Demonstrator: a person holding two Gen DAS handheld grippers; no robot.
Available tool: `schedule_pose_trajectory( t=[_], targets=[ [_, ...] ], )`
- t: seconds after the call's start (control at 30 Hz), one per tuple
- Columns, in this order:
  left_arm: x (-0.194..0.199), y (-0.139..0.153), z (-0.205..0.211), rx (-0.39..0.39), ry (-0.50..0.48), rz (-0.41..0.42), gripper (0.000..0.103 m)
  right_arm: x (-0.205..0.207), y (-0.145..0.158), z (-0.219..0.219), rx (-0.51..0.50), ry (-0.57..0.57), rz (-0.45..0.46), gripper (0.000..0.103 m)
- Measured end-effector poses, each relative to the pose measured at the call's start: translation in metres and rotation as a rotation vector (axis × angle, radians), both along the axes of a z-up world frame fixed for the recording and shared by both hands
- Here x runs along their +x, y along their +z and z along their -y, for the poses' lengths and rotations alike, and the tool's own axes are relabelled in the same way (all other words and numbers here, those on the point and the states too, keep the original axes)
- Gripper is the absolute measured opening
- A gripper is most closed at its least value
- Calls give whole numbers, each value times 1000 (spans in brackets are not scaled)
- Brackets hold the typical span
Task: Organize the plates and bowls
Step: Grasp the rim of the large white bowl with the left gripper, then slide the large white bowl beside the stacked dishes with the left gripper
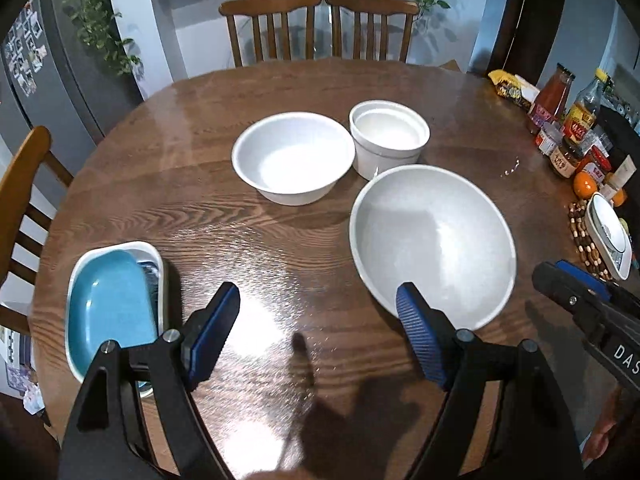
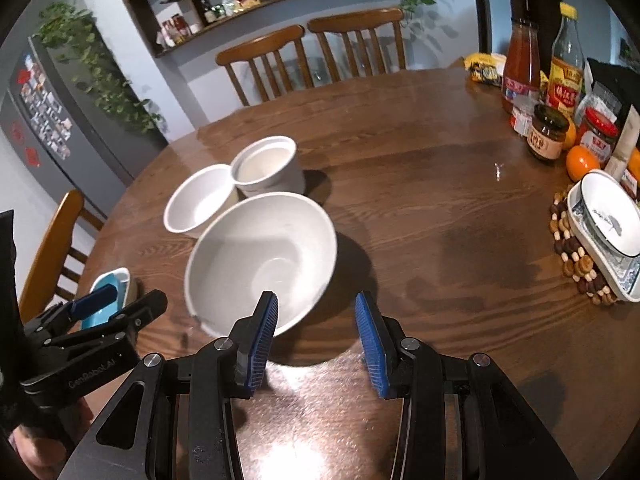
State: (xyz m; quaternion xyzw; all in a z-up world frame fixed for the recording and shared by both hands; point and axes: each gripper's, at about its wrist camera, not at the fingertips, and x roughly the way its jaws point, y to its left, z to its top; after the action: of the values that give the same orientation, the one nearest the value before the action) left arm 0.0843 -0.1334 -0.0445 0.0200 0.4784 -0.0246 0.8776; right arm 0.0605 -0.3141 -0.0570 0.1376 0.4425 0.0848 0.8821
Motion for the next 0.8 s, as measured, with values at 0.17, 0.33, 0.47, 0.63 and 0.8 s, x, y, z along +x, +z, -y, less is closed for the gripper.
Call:
schedule_pose_trajectory(
  t=[0.17,0.33,0.47,0.63,0.8],
  targets=[
    [16,-16,7,-4,-9,-46,78,18,-16,0,14,8,-37,41],
    [25,-28,10,-36,-28,-94,48,28,-30,-4,29,36,-73,41],
    [29,-32,8,-94,-27,-122,35,31,-37,-3,52,50,-94,35],
    [24,-29,10,-104,-47,-122,12,29,-35,-10,64,88,-99,17],
    [7,-13,-10,-108,-22,-96,12,19,-21,-25,63,133,-73,17]
  ],
)
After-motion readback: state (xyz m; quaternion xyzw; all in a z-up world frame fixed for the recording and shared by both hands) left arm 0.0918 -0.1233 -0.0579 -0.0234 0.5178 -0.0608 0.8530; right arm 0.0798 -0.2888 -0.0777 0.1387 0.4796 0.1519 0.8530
